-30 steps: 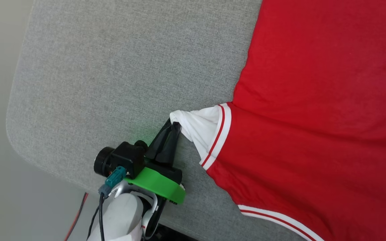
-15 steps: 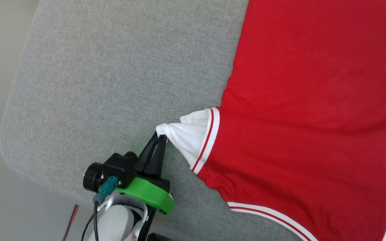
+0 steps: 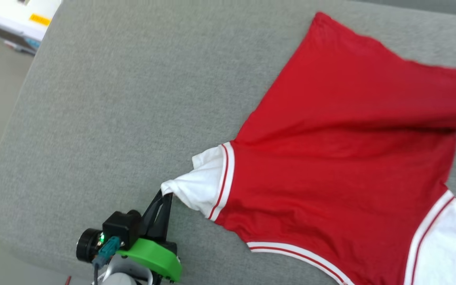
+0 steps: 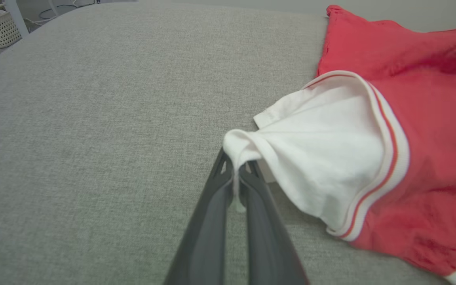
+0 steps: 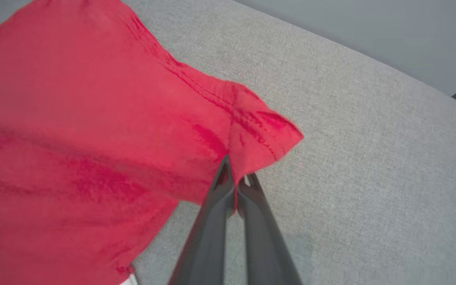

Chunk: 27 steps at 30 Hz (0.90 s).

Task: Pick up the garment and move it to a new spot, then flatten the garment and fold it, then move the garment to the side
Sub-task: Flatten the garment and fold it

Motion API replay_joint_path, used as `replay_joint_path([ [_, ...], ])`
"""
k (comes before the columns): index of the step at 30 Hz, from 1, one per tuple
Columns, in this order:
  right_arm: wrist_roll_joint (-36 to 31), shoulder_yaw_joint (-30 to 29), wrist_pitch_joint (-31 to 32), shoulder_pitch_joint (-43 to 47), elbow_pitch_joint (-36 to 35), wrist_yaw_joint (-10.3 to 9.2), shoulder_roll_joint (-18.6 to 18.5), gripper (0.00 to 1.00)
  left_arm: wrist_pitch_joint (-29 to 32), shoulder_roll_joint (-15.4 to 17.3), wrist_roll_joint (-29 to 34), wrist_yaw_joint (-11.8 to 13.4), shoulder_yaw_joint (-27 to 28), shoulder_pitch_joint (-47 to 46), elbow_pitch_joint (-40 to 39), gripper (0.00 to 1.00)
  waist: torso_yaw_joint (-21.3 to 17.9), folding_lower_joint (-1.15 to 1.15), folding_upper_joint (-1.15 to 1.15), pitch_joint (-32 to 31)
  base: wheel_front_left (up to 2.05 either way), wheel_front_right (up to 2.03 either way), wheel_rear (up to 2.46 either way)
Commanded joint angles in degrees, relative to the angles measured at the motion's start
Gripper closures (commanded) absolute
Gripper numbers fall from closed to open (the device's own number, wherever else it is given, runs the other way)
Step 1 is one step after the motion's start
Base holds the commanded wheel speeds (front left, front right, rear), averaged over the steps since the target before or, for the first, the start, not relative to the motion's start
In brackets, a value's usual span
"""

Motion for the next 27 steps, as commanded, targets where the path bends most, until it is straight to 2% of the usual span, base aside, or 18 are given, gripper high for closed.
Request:
replay_joint_path([
  [1, 0.6, -0.8, -0.7, 3.7, -1.5, -0.03, -0.8, 1.00, 0.0, 0.8, -0.3, 0.5, 0.6, 1.1, 0.1, 1.00, -4.3, 0.00, 0.00, -4.6, 0.00, 0.00, 0.00],
  [8, 0.9, -7.8, -2.7, 21.2, -6.5, -0.03, 0.3, 1.00, 0.4, 1.9, -1.1, 1.1, 1.4, 3.6, 0.0, 1.00, -6.7, 0.00, 0.00, -7.4, 0.00, 0.00, 0.00],
  [13, 0.1, -12.9, -3.1, 33.2, -8.4, -0.03, 4.2, 1.00, 0.6, 2.8, -1.6, 1.4, 1.8, 4.8, -0.2, 1.00, -7.5, 0.00, 0.00, -8.3, 0.00, 0.00, 0.00],
  [17, -1.4, -14.6, -2.8, 40.8, -8.6, -0.03, 8.1, 1.00, 0.7, 3.1, -2.0, 1.7, 2.1, 5.3, -0.4, 1.00, -7.9, 0.00, 0.00, -8.4, 0.00, 0.00, 0.00],
  [24, -3.1, -13.7, -2.5, 47.2, -4.6, -0.03, 15.6, 1.00, 0.7, 3.4, -2.2, 1.6, 1.8, 4.8, -0.3, 1.00, -7.5, 0.00, 0.00, -7.8, 0.00, 0.00, 0.00],
  [27, -4.0, -13.6, -3.7, 47.3, -3.5, -0.03, 17.1, 1.00, 0.7, 3.4, -2.3, 1.6, 1.7, 4.6, -0.1, 1.00, -7.6, 0.00, 0.00, -7.8, 0.00, 0.00, 0.00],
])
